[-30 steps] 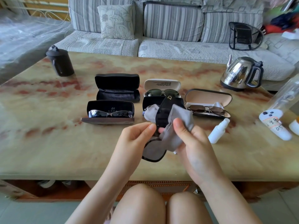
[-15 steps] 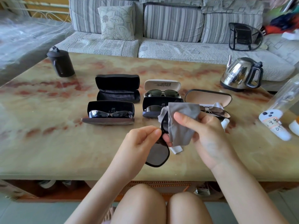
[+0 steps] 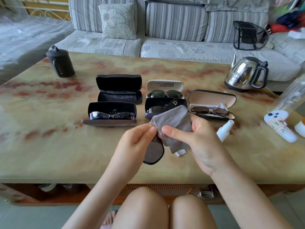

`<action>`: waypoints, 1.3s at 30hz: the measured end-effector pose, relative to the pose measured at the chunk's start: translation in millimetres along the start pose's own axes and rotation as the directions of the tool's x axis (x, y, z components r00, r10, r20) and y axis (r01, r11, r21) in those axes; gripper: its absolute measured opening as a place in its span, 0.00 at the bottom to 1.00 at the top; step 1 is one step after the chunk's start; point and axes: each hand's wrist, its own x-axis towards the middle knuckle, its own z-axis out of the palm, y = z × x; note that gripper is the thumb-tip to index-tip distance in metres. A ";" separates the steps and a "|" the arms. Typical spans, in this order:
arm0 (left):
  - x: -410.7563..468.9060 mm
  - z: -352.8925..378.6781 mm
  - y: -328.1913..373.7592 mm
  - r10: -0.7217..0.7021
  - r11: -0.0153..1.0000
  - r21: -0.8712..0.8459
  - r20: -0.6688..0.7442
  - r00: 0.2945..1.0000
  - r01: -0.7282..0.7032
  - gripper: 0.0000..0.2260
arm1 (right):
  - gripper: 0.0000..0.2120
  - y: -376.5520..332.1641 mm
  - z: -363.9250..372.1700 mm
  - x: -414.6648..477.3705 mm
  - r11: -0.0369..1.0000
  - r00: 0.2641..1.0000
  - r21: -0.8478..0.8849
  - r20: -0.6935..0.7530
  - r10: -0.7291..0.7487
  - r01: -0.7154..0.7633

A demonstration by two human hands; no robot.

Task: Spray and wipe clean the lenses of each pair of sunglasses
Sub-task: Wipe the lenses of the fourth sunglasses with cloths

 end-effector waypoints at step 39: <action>17.5 -20.4 20.0 -0.097 0.954 0.298 0.217 0.971 0.029 0.18 | 0.28 -7.7 -25.9 23.1 0.893 0.969 -0.410 -0.074 -0.234 0.185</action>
